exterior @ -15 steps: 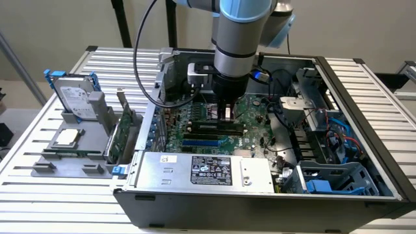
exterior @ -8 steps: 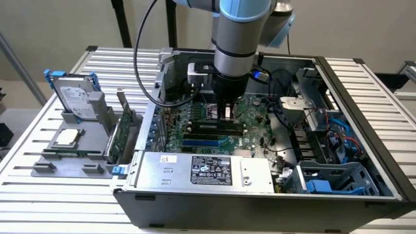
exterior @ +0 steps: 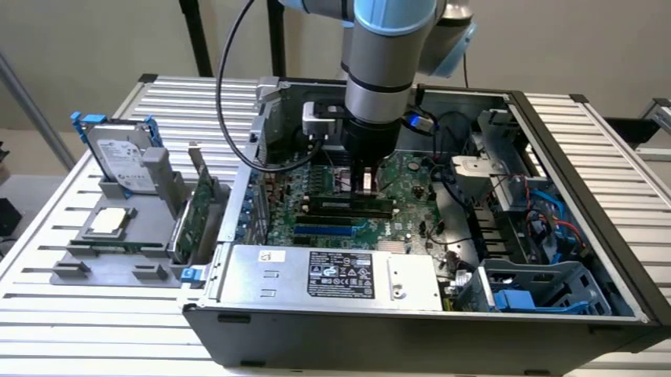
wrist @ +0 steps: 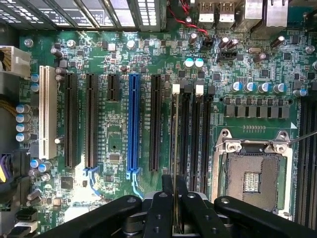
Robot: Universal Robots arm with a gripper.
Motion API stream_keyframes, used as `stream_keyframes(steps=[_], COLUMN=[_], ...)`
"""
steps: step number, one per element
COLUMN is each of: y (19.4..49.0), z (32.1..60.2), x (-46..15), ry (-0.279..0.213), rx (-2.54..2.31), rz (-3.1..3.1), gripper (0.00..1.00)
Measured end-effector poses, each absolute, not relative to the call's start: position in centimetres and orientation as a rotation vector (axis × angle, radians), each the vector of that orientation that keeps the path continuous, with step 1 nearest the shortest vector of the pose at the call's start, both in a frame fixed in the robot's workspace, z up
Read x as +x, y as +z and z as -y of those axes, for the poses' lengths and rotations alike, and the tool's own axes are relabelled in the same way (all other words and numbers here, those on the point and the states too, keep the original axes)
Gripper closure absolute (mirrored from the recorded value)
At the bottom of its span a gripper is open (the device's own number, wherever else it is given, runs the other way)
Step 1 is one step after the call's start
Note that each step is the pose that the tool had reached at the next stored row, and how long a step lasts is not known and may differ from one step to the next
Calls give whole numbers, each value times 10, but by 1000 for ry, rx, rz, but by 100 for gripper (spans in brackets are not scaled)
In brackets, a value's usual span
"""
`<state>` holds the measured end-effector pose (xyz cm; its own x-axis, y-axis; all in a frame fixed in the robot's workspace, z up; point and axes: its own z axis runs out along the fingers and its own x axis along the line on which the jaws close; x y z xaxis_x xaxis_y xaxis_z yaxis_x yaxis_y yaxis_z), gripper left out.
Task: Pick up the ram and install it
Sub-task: 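Insert the ram into the slot, then press down the ram until it locks into place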
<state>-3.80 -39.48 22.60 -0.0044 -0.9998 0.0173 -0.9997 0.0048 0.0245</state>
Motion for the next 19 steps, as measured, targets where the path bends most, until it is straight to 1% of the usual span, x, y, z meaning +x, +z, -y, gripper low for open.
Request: stream_keyframes(steps=[19], y=[217], z=[394], x=[-38], ry=[-6], rx=[2195], rz=[2205], gripper=[100])
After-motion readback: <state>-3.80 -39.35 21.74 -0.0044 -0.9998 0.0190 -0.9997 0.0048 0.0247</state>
